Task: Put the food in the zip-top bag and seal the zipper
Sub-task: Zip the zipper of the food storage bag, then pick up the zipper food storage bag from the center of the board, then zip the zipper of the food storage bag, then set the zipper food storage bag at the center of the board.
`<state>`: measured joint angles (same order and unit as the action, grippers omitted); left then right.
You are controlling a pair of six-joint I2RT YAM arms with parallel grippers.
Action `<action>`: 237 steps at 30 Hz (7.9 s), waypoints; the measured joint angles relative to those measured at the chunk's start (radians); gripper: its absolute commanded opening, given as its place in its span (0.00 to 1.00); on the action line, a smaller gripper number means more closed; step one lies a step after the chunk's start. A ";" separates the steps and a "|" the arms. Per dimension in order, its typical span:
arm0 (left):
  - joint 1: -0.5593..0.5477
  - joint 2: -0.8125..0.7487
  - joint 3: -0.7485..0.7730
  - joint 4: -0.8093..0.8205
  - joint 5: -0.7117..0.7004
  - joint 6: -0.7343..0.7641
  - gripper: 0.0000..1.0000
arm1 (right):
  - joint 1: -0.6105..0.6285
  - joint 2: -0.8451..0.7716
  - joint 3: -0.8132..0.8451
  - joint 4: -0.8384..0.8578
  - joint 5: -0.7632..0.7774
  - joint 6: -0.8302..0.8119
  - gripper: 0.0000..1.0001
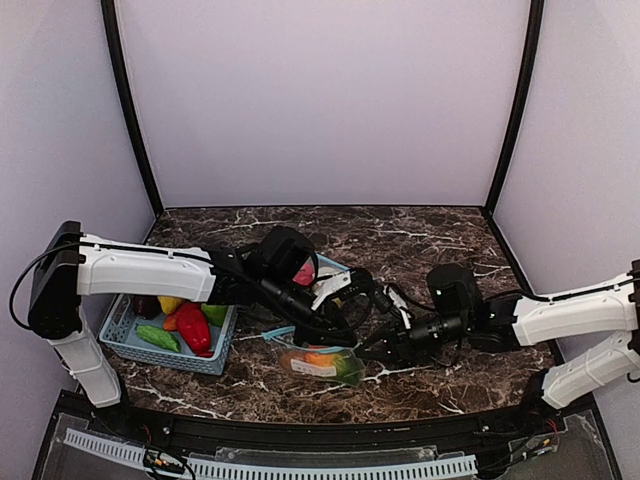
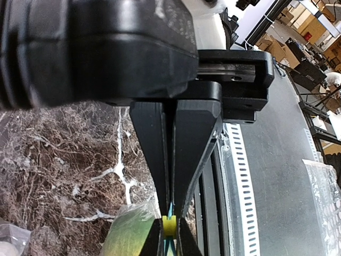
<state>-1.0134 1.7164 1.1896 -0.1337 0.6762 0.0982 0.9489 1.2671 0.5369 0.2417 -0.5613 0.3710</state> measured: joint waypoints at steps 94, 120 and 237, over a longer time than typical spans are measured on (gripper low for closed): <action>0.117 -0.159 -0.122 -0.221 0.119 -0.037 0.01 | 0.042 0.048 0.144 -0.014 0.012 -0.131 0.83; 0.117 -0.119 -0.107 -0.246 0.180 -0.091 0.01 | 0.125 0.288 0.140 0.191 0.002 -0.192 0.28; 0.430 -0.587 -0.308 -0.198 -0.433 -0.365 0.86 | 0.101 0.096 0.248 -0.369 0.527 0.145 0.78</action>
<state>-0.5838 1.1290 0.8814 -0.3317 0.2436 -0.2665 1.0504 1.3632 0.7845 -0.1272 -0.0341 0.5156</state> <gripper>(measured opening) 0.856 0.742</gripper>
